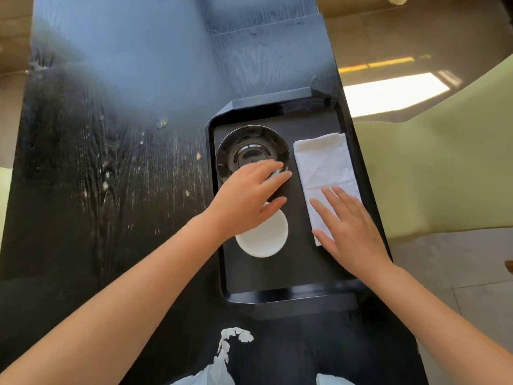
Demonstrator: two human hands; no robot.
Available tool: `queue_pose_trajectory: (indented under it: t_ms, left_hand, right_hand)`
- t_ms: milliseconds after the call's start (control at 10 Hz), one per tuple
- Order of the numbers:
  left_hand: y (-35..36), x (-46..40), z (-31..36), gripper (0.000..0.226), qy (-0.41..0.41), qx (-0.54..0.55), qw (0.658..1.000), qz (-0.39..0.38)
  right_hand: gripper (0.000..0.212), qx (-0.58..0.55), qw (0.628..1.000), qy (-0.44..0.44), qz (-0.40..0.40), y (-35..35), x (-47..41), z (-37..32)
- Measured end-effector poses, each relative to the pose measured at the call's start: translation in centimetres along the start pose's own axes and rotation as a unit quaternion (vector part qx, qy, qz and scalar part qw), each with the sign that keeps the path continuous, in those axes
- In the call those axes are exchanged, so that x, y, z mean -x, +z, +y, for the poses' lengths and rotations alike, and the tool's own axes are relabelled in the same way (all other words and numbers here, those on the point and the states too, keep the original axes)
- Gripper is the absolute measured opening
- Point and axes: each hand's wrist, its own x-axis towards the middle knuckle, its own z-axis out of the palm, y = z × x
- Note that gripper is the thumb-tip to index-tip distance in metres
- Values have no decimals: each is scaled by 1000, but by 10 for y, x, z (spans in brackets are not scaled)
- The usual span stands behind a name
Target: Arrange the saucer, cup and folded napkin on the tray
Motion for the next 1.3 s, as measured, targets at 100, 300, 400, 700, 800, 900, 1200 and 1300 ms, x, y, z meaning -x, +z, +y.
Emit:
queue_pose_trajectory:
  t_ms: [100, 300, 400, 700, 800, 900, 1200, 1300]
  left_hand:
    - [9, -53, 9, 63, -12, -66, 985, -156]
    - [44, -99, 16, 78, 30, -171, 942, -288]
    - [46, -98, 13, 80, 35, -189, 938, -288]
    - [44, -88, 2, 85, 28, -189, 939, -286]
    - [48, -87, 1, 87, 25, -186, 941, -282]
    - [46, -86, 1, 87, 27, -186, 942, -279]
    - [4, -62, 8, 68, 21, -136, 966, -219]
    - [-22, -40, 3, 60, -40, -101, 974, -200]
  right_hand:
    - [69, 45, 995, 69, -51, 13, 10, 8]
    - [76, 64, 990, 109, -63, 27, 9, 2]
    - [75, 57, 989, 120, -70, 28, 5, -5]
    - [74, 39, 989, 111, -86, 25, -1, -11]
    - [73, 26, 989, 113, -90, 24, -1, -9]
    - [71, 23, 987, 116, -108, 21, -2, -11]
    - [55, -18, 980, 127, -153, -25, -26, -19]
    - [49, -7, 978, 125, -165, -47, -46, -33]
